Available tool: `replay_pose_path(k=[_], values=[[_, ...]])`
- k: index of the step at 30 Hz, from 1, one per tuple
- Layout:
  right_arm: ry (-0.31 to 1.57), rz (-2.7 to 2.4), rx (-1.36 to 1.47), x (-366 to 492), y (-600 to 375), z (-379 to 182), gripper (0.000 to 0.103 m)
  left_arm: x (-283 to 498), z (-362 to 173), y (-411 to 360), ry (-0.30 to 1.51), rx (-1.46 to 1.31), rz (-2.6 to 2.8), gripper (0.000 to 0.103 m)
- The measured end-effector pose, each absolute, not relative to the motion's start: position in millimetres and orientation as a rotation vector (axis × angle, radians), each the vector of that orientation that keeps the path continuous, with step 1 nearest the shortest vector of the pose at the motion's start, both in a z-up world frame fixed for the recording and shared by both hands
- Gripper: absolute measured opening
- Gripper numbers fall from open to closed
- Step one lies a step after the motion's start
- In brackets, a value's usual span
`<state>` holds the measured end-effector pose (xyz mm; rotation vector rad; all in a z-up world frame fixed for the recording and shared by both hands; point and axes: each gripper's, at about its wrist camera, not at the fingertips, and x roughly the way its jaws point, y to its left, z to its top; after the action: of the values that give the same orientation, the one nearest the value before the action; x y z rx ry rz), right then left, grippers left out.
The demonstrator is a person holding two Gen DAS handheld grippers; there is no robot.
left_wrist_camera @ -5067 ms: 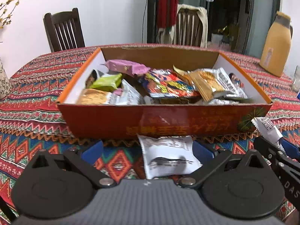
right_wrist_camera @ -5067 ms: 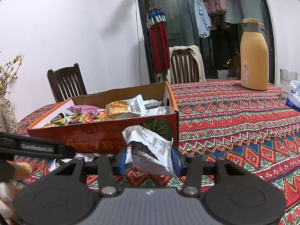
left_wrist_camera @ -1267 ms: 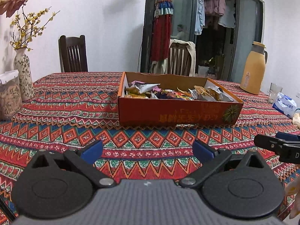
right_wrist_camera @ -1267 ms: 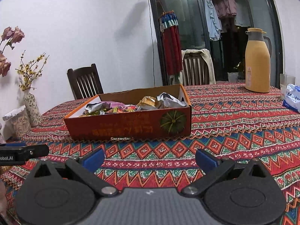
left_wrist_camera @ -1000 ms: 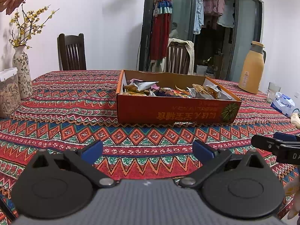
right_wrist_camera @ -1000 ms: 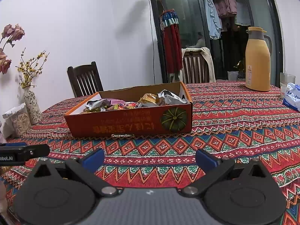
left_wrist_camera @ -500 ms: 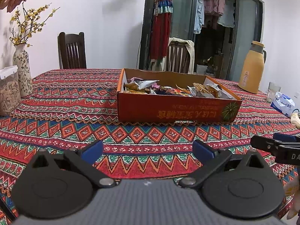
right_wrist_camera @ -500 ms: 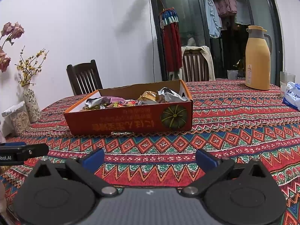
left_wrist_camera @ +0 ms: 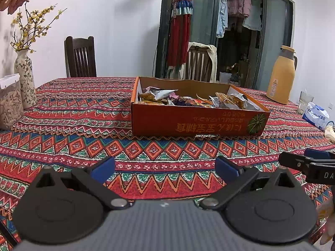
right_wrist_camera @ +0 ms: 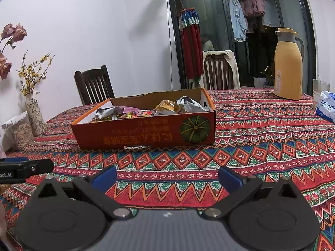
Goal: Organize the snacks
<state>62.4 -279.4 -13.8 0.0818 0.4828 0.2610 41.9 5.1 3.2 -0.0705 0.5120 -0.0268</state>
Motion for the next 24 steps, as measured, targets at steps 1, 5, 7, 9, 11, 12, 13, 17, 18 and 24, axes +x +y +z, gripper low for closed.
replay_pose_path(k=[1,5,7,9,11,12,13,17,18,24], values=[[0.483,0.261,0.082,62.4,-279.4,-13.7,0.103,42.0,3.3,5.1,0.512,-0.071,-0.027,0.103],[0.483,0.261,0.082,62.4,-279.3,-13.7,0.103,42.1,3.3,5.2,0.513,-0.071,-0.027,0.103],[0.483,0.261,0.082,62.3,-279.1,-13.7,0.103,42.1,3.4,5.3,0.513,-0.071,-0.027,0.103],[0.483,0.261,0.082,62.3,-279.3,-13.3,0.103,42.2,3.0,5.1,0.515,-0.072,-0.028,0.103],[0.483,0.262,0.082,62.5,-279.1,-13.9,0.103,41.8,2.7,4.6,0.516,-0.071,-0.03,0.103],[0.484,0.262,0.082,62.4,-279.1,-14.0,0.103,41.6,2.9,4.4,0.516,-0.072,-0.031,0.103],[0.484,0.261,0.082,62.4,-279.1,-13.7,0.103,41.3,2.7,4.0,0.516,-0.071,-0.032,0.103],[0.484,0.262,0.083,61.9,-278.8,-15.0,0.103,42.1,3.5,2.8,0.519,-0.069,-0.038,0.103],[0.484,0.263,0.084,61.5,-278.8,-15.5,0.103,42.3,3.4,2.8,0.52,-0.069,-0.038,0.103],[0.489,0.262,0.088,61.3,-279.7,-20.7,0.103,43.9,3.2,2.0,0.519,-0.069,-0.043,0.103]])
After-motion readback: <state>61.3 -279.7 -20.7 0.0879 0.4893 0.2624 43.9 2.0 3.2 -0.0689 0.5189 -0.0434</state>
